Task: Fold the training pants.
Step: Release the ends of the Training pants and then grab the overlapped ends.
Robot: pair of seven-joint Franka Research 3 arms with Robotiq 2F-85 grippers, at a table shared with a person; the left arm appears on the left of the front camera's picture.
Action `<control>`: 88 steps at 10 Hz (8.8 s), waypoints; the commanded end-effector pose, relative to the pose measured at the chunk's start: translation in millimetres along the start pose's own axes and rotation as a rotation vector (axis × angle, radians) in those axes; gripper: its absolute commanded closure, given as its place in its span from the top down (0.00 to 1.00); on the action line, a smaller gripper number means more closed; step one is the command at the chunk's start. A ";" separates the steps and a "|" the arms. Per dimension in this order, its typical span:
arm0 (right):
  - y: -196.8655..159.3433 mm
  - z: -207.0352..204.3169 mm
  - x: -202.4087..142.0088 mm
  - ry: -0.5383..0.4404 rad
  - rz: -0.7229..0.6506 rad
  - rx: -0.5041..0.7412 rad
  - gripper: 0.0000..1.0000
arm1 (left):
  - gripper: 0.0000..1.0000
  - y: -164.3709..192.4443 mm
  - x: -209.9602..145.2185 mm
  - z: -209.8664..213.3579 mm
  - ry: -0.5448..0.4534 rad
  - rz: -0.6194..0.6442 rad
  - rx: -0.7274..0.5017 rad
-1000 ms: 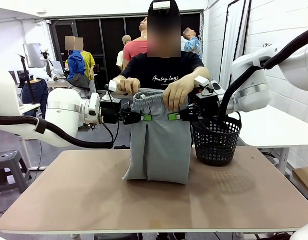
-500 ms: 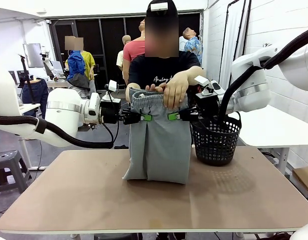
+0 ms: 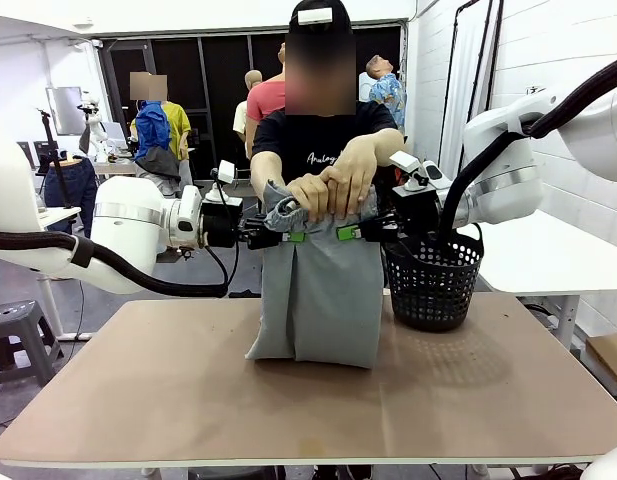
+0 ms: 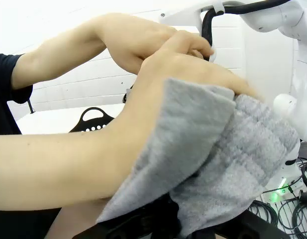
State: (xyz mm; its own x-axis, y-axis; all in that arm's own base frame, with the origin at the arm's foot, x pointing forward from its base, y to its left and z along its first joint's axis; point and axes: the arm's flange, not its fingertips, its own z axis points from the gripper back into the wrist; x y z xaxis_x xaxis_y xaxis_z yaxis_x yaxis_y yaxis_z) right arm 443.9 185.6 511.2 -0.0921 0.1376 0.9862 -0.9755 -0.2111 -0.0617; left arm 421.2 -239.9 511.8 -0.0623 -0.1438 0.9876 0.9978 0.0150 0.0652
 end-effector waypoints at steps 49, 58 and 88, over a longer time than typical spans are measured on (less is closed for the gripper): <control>14.8 37.7 -45.2 -0.095 -0.067 -0.276 1.00 | 1.00 -28.7 -28.4 31.8 -0.034 -0.111 0.333; 18.2 36.0 -40.4 -0.078 -0.126 -0.164 1.00 | 1.00 -29.0 -27.7 35.3 -0.015 -0.094 0.213; -1.8 -15.4 -23.6 -0.104 -0.276 -0.026 0.00 | 0.00 -8.0 -14.8 -18.2 -0.078 0.013 0.072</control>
State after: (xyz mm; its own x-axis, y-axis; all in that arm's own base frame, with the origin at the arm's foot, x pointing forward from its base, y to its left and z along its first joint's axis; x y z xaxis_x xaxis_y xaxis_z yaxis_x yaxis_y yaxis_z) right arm 438.3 195.1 482.7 0.1832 0.0672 0.9808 -0.9730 -0.1298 0.1907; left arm 415.2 -250.1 482.6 -0.0685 -0.0589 0.9959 0.9940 0.0812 0.0732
